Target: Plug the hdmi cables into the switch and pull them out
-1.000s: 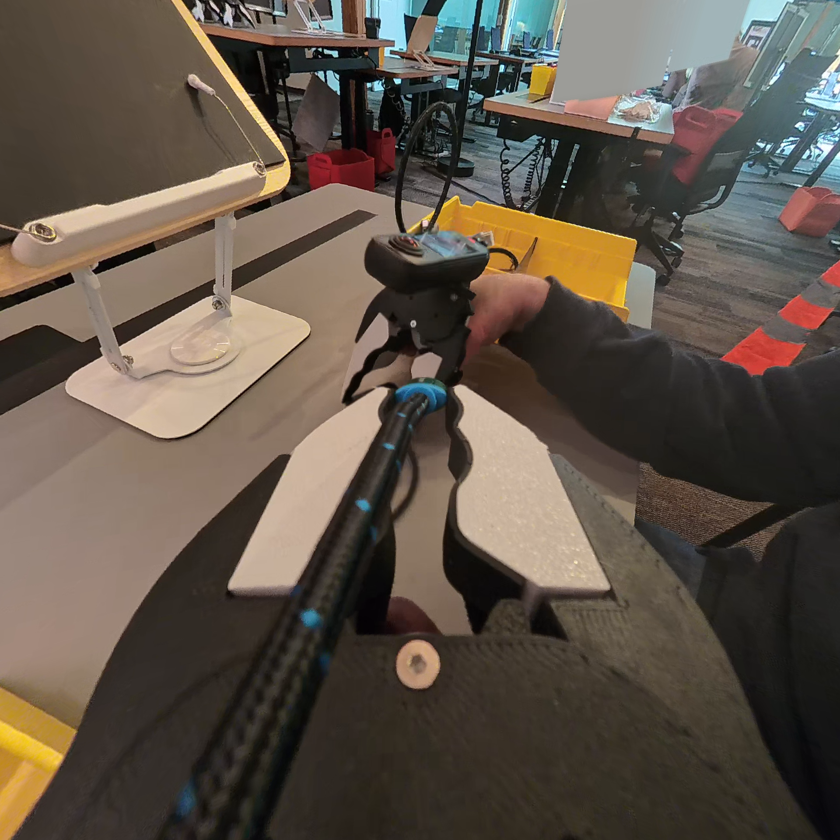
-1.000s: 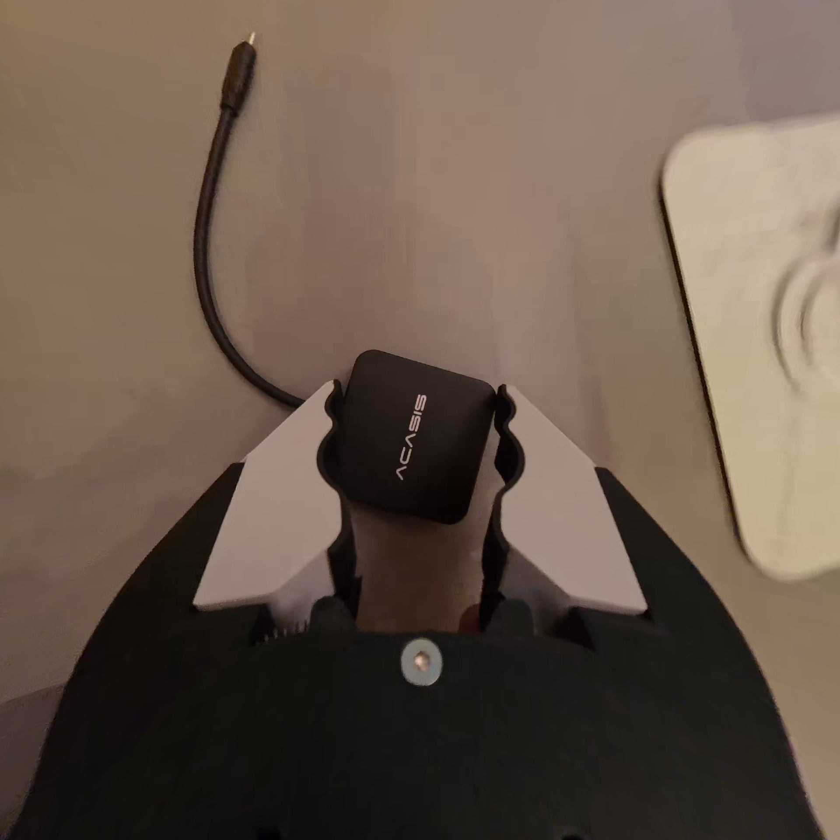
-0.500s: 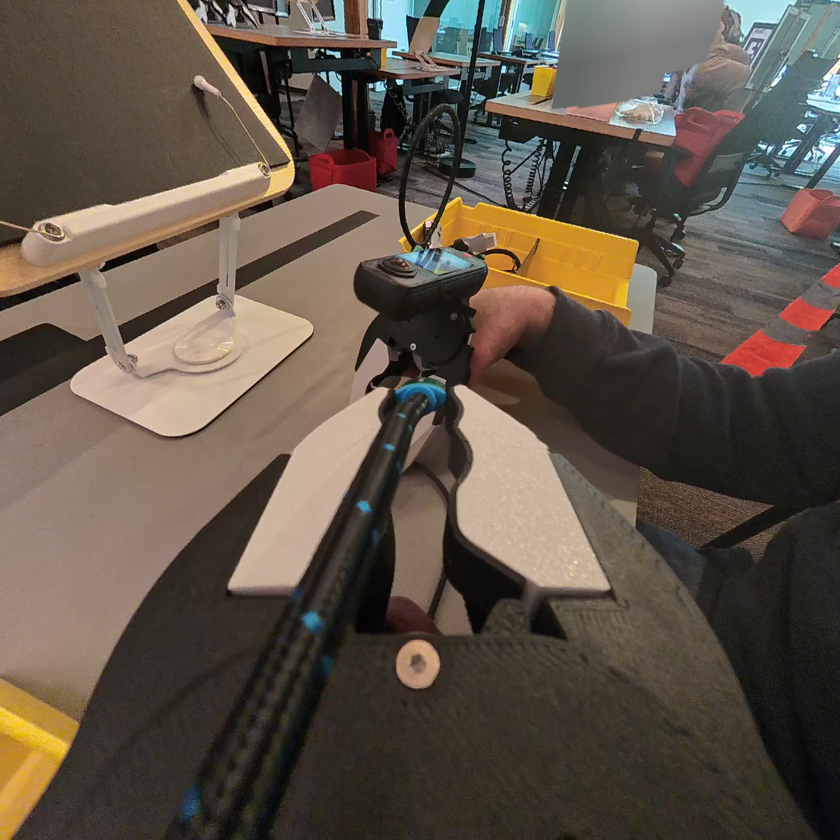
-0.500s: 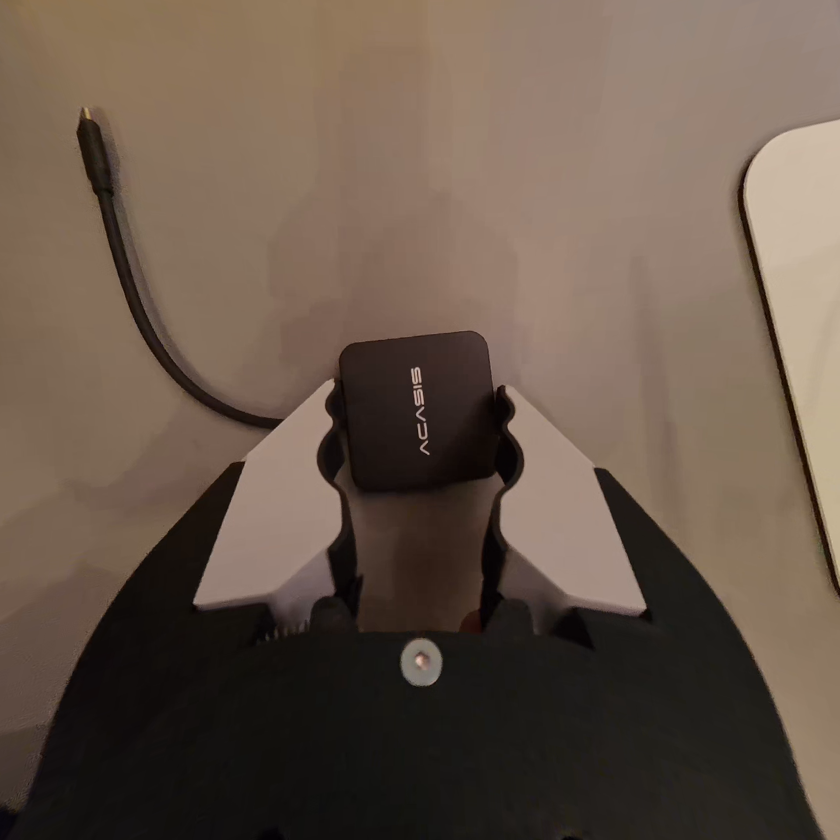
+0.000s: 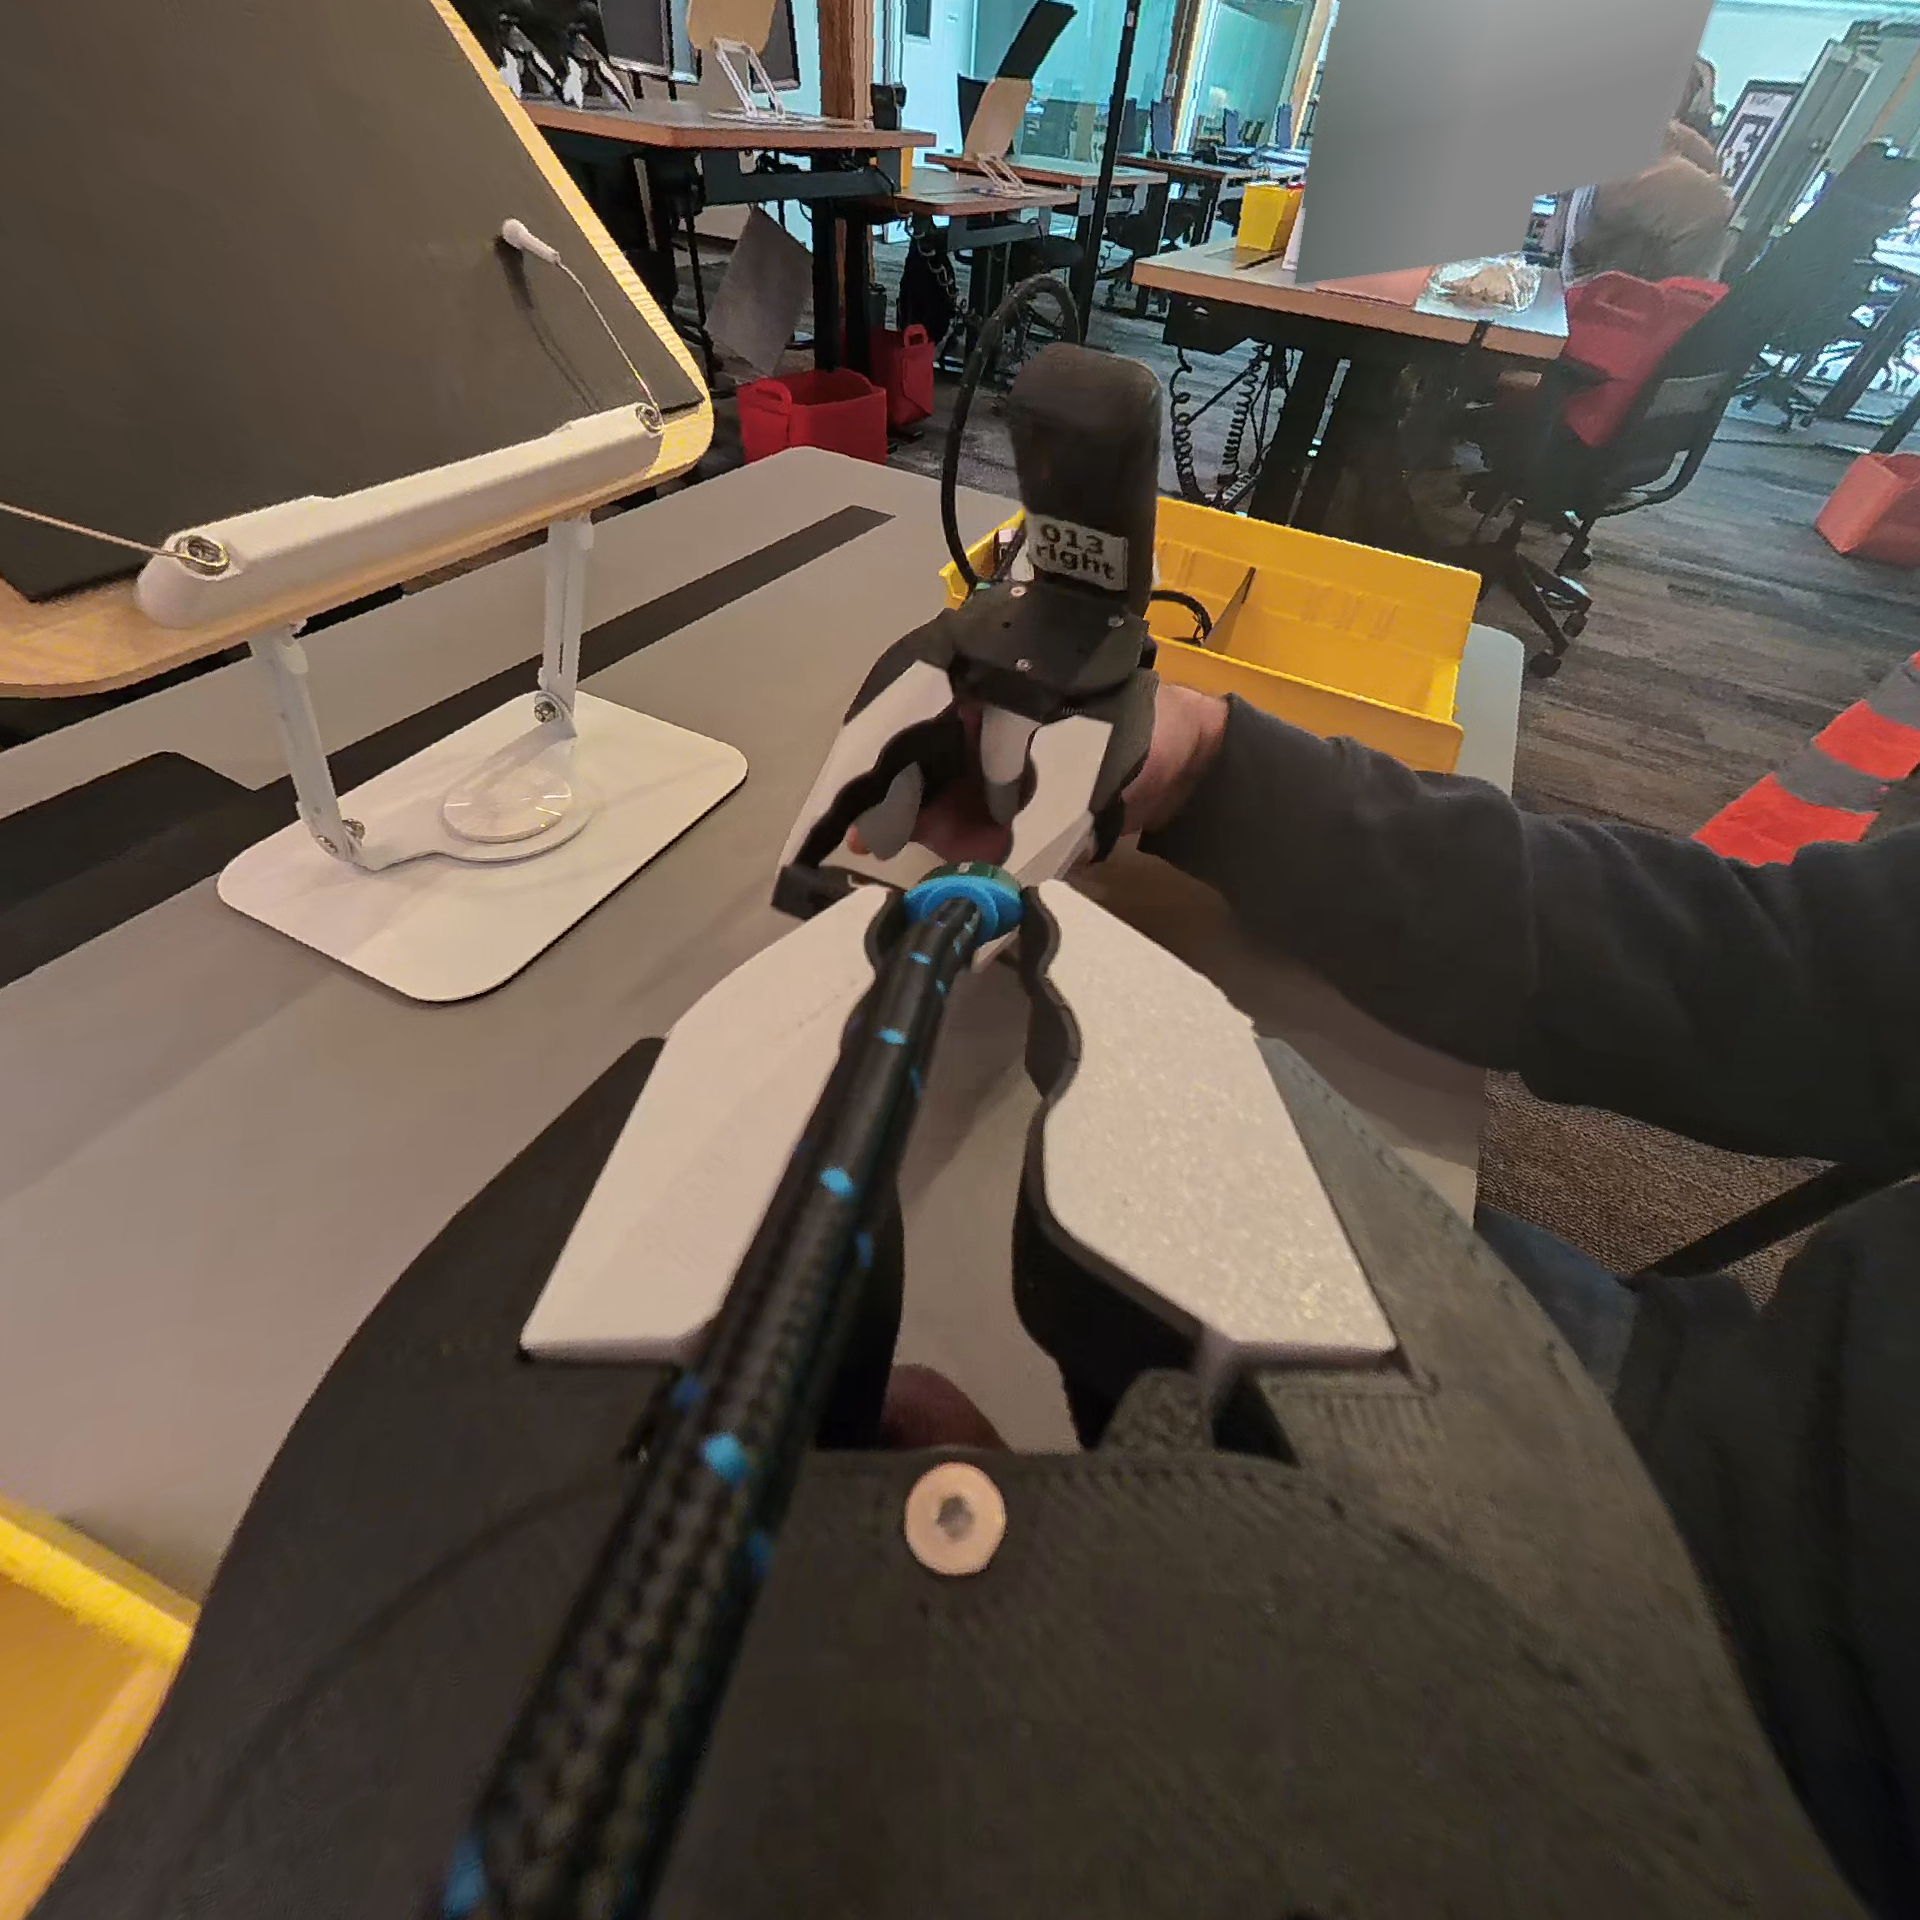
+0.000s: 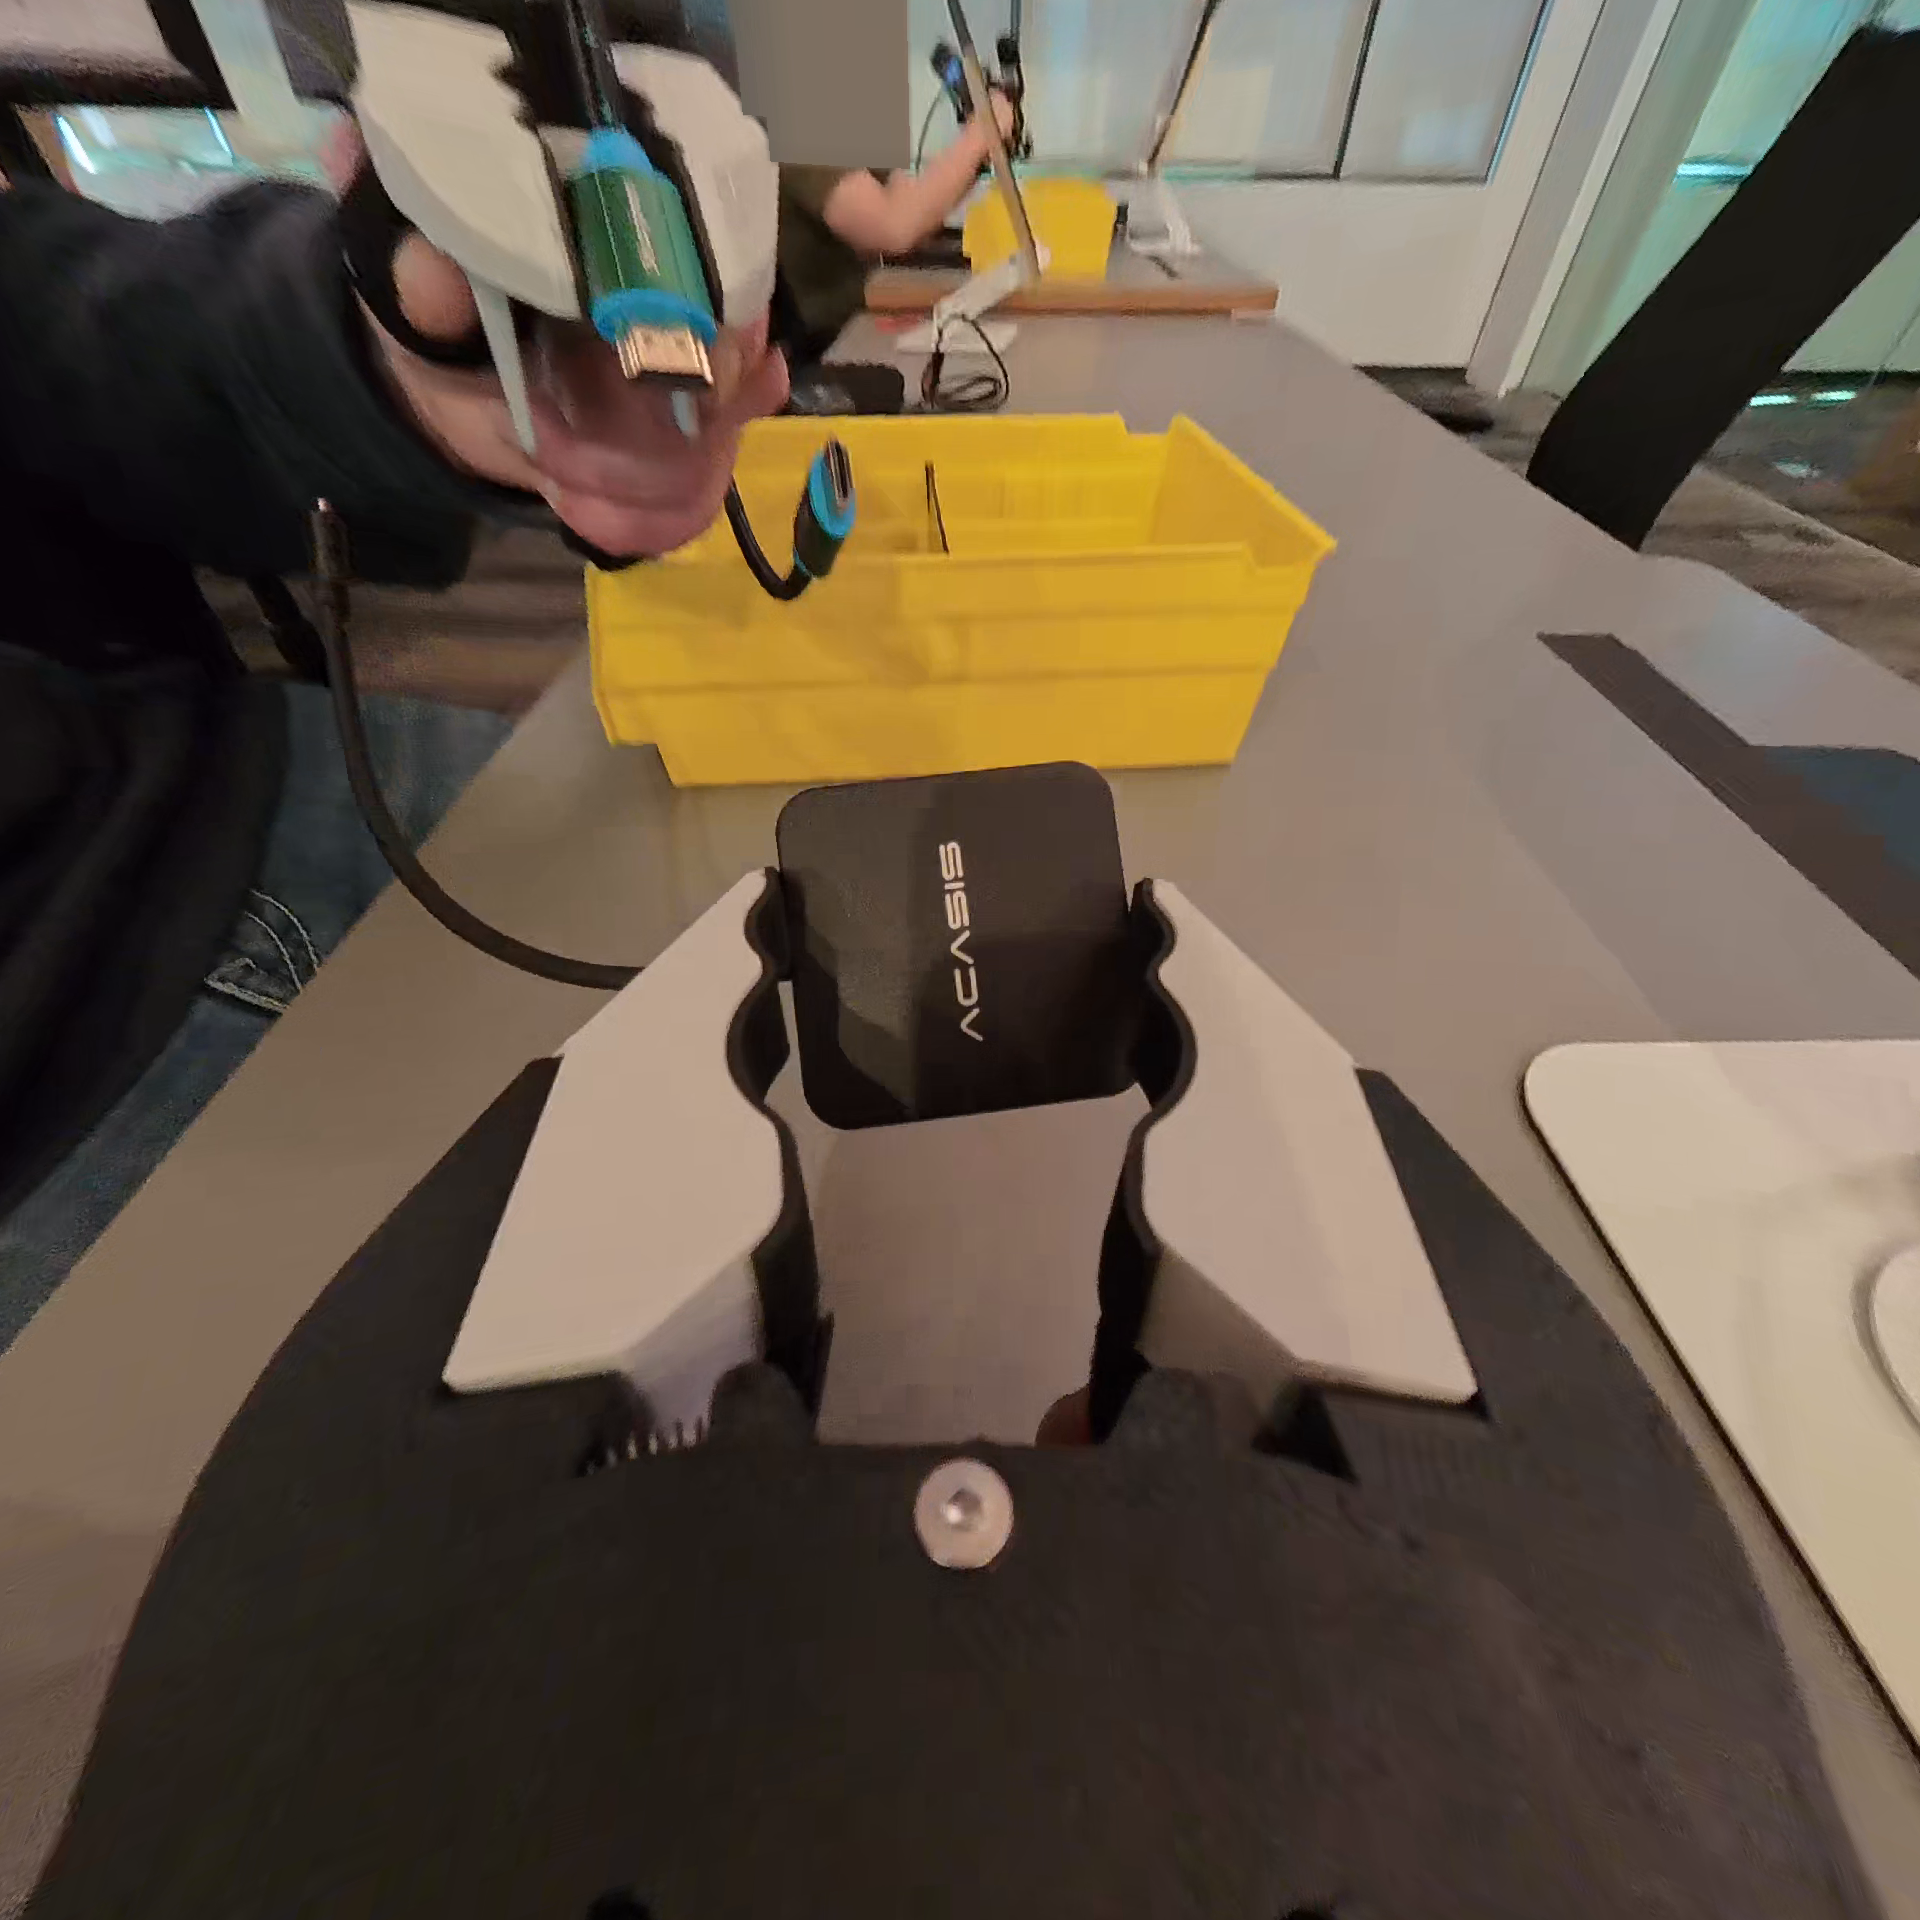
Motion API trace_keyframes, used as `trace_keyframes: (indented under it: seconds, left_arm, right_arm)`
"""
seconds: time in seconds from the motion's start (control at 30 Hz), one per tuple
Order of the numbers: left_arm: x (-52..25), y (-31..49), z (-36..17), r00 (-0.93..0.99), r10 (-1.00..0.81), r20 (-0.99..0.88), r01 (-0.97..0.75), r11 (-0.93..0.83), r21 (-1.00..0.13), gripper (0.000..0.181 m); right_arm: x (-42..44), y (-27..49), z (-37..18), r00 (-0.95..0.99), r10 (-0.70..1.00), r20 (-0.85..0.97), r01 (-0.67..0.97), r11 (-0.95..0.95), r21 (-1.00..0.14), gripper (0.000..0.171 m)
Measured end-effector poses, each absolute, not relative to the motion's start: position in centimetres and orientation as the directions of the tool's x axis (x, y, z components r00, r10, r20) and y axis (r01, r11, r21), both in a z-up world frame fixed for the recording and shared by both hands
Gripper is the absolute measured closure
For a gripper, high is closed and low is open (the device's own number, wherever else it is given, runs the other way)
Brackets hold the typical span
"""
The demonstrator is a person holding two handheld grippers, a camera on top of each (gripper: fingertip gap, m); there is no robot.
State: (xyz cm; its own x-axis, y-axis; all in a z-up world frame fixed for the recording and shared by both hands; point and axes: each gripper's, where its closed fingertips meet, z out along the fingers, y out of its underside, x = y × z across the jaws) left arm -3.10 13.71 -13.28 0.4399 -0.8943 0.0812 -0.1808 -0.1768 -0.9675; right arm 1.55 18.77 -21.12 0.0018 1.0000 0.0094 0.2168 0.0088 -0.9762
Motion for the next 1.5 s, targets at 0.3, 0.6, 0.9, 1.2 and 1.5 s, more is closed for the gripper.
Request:
trace_keyframes:
  seconds: [0.3, 0.6, 0.9, 1.2, 1.5]
  left_arm:
    - [-2.6, 13.7, -13.6, 0.441, -0.894, 0.077, -0.182, -0.173, -0.968, 0.161]
    - [-2.3, 13.8, -13.9, 0.444, -0.894, 0.055, -0.187, -0.152, -0.970, 0.161]
    - [-1.9, 13.6, -14.2, 0.438, -0.899, 0.024, -0.211, -0.128, -0.969, 0.161]
    - [-1.9, 13.6, -14.6, 0.441, -0.897, -0.004, -0.238, -0.113, -0.965, 0.161]
    - [-1.8, 13.5, -14.8, 0.435, -0.900, -0.026, -0.257, -0.096, -0.961, 0.161]
  right_arm:
    - [1.2, 17.2, -19.2, -0.078, 0.997, -0.006, 0.124, 0.004, -0.992, 0.108]
    - [0.4, 14.7, -17.3, -0.184, 0.983, -0.013, 0.054, -0.003, -0.999, 0.108]
    - [0.0, 14.0, -17.1, -0.199, 0.980, 0.013, 0.056, 0.024, -0.998, 0.108]
    - [-0.3, 13.5, -17.0, -0.215, 0.977, 0.018, 0.060, 0.032, -0.998, 0.108]
    - [-0.4, 13.4, -17.2, -0.213, 0.977, 0.028, 0.075, 0.045, -0.996, 0.108]
